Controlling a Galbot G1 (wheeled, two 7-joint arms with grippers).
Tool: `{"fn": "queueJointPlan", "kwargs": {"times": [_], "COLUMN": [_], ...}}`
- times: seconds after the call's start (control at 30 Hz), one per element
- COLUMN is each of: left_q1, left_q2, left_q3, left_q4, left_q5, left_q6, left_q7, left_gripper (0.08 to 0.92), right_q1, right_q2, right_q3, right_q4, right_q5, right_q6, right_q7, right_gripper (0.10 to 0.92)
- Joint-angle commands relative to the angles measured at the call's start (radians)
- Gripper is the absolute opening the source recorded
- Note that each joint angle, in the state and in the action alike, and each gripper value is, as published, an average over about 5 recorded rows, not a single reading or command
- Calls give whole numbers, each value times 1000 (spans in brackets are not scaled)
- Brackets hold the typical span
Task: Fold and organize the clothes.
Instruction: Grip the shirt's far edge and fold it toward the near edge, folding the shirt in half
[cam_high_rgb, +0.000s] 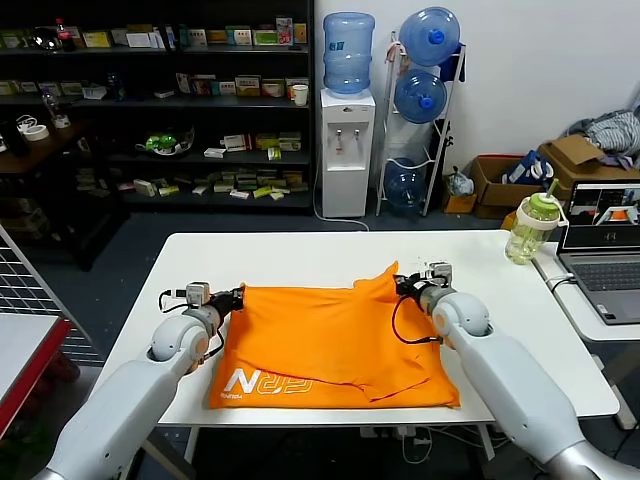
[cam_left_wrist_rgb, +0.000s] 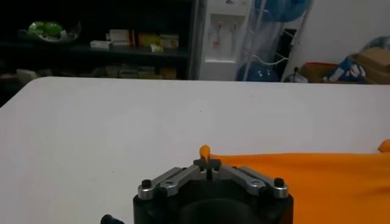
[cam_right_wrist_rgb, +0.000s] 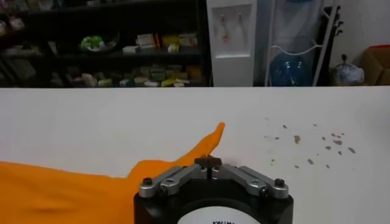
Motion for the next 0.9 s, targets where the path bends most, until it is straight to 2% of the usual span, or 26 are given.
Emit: {"fn": "queueJointPlan", "kwargs": {"times": [0.03, 0.2, 0.37, 0.8, 0.9], "left_q1": [164, 260, 345, 415, 421], "left_q2": [67, 111, 126, 124, 126], "left_q3": [-80, -102, -118, -115, -116], "left_q4": [-221, -361, -453, -495, -492], "left_q5": [1, -2, 13, 47, 62], "left_q6": [-9, -10, -12, -23, -16], "left_q7": [-28, -56, -84, -132, -140], "left_gripper": [95, 95, 95, 95, 96], "right_q1": [-227, -316, -406, -589, -609], "right_q2": [-183, -230, -258, -298, -298], "right_q3": [74, 115, 159, 269, 283], "right_q4": [346, 456, 542, 666, 670], "right_q5": [123, 155, 164, 157, 145], "right_q6": [-36, -49, -69, -104, -105], "right_q7": [63, 96, 131, 158, 126], "right_gripper": [124, 124, 124, 124, 165]}}
